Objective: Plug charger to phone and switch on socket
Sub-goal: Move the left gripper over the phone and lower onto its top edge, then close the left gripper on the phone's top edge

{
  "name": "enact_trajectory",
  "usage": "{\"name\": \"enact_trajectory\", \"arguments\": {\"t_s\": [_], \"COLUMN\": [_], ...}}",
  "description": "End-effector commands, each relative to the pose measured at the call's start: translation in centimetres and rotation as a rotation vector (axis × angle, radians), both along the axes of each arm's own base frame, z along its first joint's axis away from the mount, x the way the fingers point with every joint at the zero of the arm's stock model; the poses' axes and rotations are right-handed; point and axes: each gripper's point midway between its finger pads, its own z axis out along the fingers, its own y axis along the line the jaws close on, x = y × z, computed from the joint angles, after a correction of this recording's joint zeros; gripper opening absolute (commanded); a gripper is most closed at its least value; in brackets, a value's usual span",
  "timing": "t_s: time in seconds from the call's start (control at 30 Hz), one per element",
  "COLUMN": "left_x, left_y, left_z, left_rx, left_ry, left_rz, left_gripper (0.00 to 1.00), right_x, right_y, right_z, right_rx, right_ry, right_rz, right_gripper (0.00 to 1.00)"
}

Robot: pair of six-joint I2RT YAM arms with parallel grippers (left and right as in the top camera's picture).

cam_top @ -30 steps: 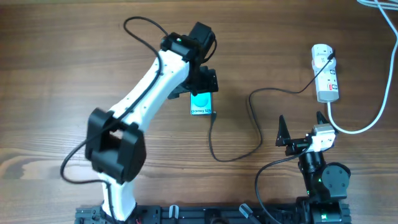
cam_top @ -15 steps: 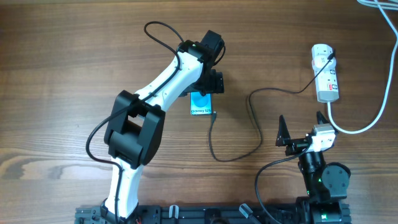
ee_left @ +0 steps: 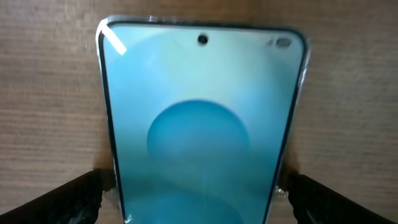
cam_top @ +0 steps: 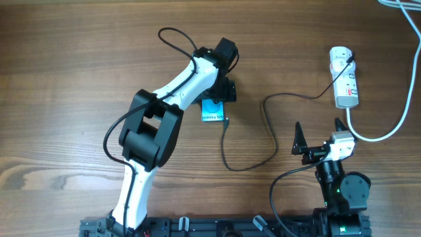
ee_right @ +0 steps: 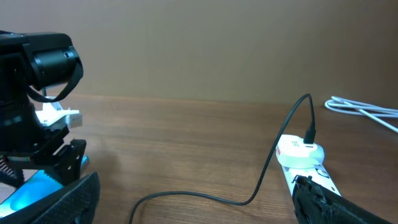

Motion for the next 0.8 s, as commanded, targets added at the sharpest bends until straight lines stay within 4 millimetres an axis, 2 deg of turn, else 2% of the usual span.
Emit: {"name": "enact_trajectory", "arguments": {"t_s": [0.0,0.17,0.5,0.6,0.77], "left_x": [0.2,-0.5,-1.3,-1.7,-1.7], "left_y": [0.2,0.7,1.0,0.4,0.4], "left_z": [-0.5,-1.3,-1.3,-1.4,-1.4], "left_rx": [0.027,0.041,0.052,0.024,0.024], "left_ry": [-0.011,0.013,0.045,0.065,0.064], "left_rz": [-0.014,-0.013,-0.026,-0.093,-0.092], "left_gripper": [1.0,1.0,1.0,1.0,1.0], "right_x": [0.0,0.0,0.0,0.0,0.0], "right_y": [-0.2,-0.2,-0.2,-0.2,-0.2], "right_z": [0.1,0.1,0.1,0.1,0.1], "right_rx": [-0.01,-0.011,-0.011,-0.011,-0.011], "right_ry": [-0.006,-0.006,-0.006,-0.006,-0.007], "right_rz": [-0.012,-0.012,-0.012,-0.012,-0.012], "right_gripper": [1.0,1.0,1.0,1.0,1.0]}}
